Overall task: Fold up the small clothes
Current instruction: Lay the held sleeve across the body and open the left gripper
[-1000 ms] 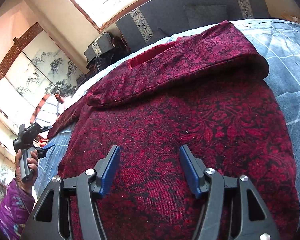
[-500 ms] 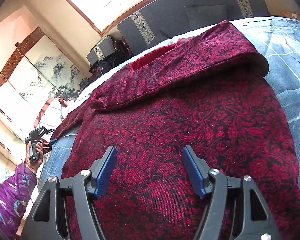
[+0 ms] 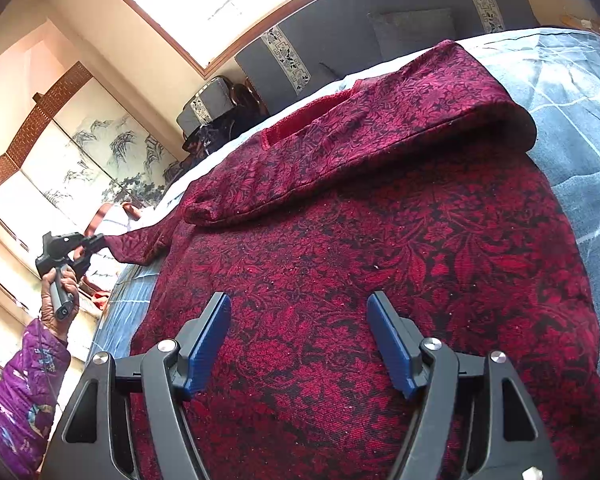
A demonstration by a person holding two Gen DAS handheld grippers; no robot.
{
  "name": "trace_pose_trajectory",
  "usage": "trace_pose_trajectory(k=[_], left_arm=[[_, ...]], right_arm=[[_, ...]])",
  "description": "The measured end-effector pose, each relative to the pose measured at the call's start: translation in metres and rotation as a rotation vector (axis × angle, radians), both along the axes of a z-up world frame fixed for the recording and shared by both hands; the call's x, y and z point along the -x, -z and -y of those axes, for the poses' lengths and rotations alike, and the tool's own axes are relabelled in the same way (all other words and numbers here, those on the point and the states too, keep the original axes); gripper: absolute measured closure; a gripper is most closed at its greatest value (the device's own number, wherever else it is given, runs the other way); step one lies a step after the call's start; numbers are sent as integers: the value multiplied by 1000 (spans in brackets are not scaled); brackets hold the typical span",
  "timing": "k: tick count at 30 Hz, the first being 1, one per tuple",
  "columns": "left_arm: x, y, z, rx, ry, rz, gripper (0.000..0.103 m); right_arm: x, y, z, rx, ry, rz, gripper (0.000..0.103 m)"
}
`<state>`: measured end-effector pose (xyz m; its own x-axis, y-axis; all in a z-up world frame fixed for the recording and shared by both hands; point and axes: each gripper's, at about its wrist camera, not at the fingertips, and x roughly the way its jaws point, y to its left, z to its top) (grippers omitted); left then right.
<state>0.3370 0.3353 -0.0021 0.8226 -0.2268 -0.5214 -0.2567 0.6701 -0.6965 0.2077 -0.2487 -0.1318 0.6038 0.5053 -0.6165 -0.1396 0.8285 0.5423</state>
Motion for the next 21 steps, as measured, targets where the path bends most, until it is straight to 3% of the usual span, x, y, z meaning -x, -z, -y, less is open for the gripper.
trace_pose_trajectory(k=[5,9,15,21], left_arm=[[-13,-42,105,-42,220,89,99],[-23,-49,204,-57,419,115,99],[-35,-12,321,-70,613,65,99],[-44,49,376,-87,686,-29,99]], right_arm=[[0,0,4,-16,10,3,34],[0,1,8,-33,22,5,33],[0,2,14,-52,27,7,33],[2,3,23,-79,33,10,33]])
